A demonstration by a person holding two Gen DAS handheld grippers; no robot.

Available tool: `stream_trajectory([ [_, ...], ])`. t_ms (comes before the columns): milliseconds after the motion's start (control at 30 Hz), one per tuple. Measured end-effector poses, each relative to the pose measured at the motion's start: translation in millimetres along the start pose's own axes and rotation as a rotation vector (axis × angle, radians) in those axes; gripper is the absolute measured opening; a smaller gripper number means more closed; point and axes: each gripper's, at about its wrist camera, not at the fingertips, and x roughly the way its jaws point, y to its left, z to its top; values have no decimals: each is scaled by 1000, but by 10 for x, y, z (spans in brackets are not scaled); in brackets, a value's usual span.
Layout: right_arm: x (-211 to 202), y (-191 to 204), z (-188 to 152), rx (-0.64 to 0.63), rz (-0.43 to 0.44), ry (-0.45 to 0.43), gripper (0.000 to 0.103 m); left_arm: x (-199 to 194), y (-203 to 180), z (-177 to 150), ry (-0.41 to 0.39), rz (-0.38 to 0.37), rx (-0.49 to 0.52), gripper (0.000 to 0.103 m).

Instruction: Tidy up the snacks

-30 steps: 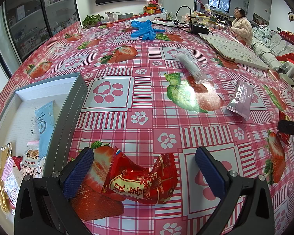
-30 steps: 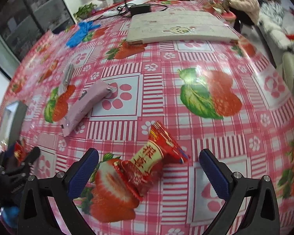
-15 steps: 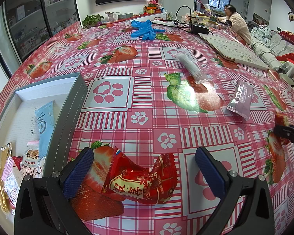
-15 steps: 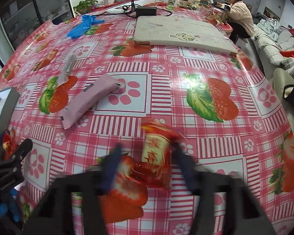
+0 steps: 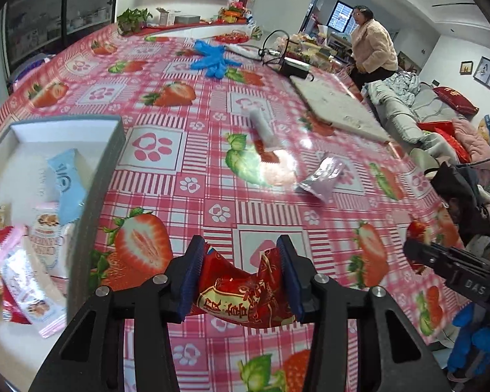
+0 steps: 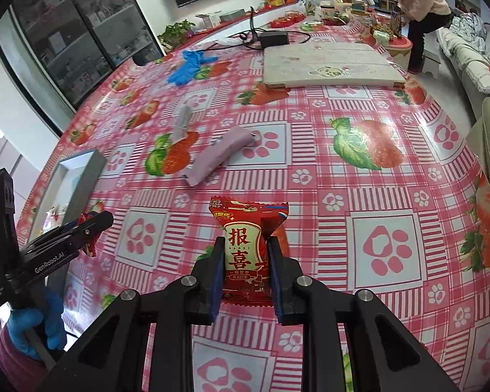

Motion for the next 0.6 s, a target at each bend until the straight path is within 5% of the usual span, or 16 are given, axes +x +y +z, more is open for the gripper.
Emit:
stream_trajectory([
  [267,-108,282,1,-5,90,-11,25,-562,187,125,-56,8,-5,49],
  [600,-133,1279,342,-161,229,-11,26,-1513,963,504,-167,127,-37,50],
])
